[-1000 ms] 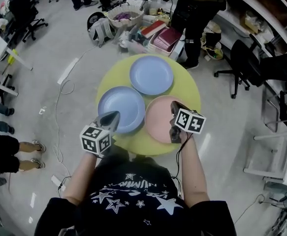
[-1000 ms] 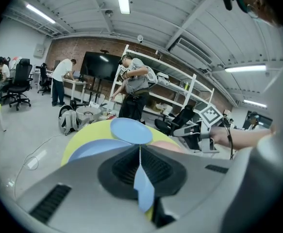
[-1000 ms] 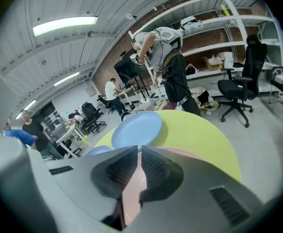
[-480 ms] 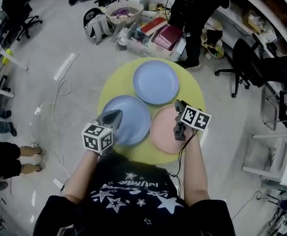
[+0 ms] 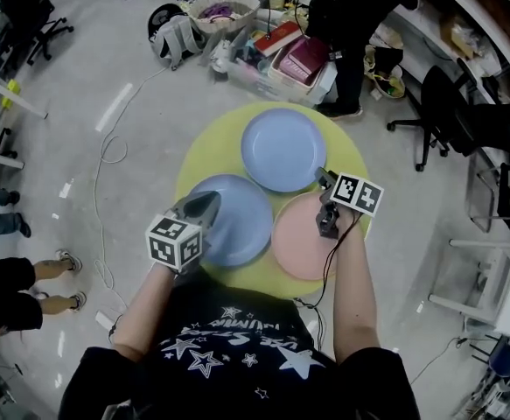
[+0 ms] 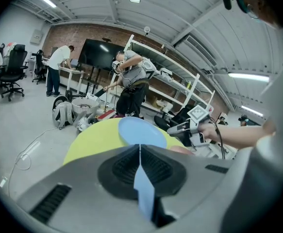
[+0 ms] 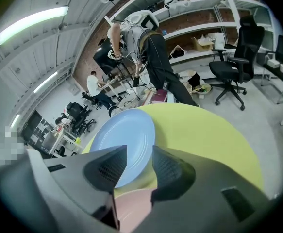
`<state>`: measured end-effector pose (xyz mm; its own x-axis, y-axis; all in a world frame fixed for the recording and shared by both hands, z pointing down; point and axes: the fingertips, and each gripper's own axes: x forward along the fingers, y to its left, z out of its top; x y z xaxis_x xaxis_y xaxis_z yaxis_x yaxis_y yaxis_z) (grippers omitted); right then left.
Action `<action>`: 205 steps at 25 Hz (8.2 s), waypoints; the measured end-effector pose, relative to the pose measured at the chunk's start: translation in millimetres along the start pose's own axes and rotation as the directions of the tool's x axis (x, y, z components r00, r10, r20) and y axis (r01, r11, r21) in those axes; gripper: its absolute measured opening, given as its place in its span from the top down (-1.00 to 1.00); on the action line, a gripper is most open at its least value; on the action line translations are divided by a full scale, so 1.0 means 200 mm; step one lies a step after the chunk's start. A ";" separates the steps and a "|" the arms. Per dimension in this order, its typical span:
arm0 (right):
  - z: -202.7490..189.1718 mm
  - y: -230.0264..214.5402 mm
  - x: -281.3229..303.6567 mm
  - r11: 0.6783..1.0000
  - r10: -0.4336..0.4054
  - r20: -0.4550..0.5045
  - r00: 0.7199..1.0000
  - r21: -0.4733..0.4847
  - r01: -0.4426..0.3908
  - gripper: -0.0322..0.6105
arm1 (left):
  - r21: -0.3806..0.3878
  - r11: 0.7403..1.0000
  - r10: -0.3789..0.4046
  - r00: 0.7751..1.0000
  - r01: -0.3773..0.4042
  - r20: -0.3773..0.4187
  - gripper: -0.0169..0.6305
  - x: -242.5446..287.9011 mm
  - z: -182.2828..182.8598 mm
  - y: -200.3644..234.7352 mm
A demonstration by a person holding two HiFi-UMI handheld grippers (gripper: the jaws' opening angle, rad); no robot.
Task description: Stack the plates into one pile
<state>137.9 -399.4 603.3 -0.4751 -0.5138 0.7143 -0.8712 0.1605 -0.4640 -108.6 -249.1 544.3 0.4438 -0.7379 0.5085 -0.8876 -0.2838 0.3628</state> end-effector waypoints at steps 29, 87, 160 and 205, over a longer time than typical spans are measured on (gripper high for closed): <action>0.02 -0.13 0.34 0.995 -0.087 -0.202 0.975 0.026 0.094 0.46 | -0.048 0.999 0.007 0.999 -0.009 -0.033 0.89 0.03 -0.06 0.08; -0.48 -0.42 -0.57 0.958 0.063 0.089 0.994 0.273 -0.085 0.80 | 0.027 0.999 -0.017 0.998 0.019 -0.053 0.89 -0.05 -0.30 -0.44; -1.21 0.34 -0.75 0.978 -0.139 0.185 0.973 0.180 0.106 0.76 | 0.063 0.987 -0.142 0.984 0.149 -0.106 0.89 -0.74 -0.60 -0.02; -1.32 0.59 -0.15 0.916 -0.090 0.056 0.994 0.397 0.061 0.65 | 0.015 0.992 -0.119 0.983 0.122 -0.142 0.89 -0.84 -0.71 0.22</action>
<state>17.0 -142.4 664.7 -0.3868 -0.5728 0.7227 -0.7776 -0.2187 -0.5895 -204.4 -50.1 586.1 0.5592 -0.6043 0.5676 -0.8285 -0.3812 0.4103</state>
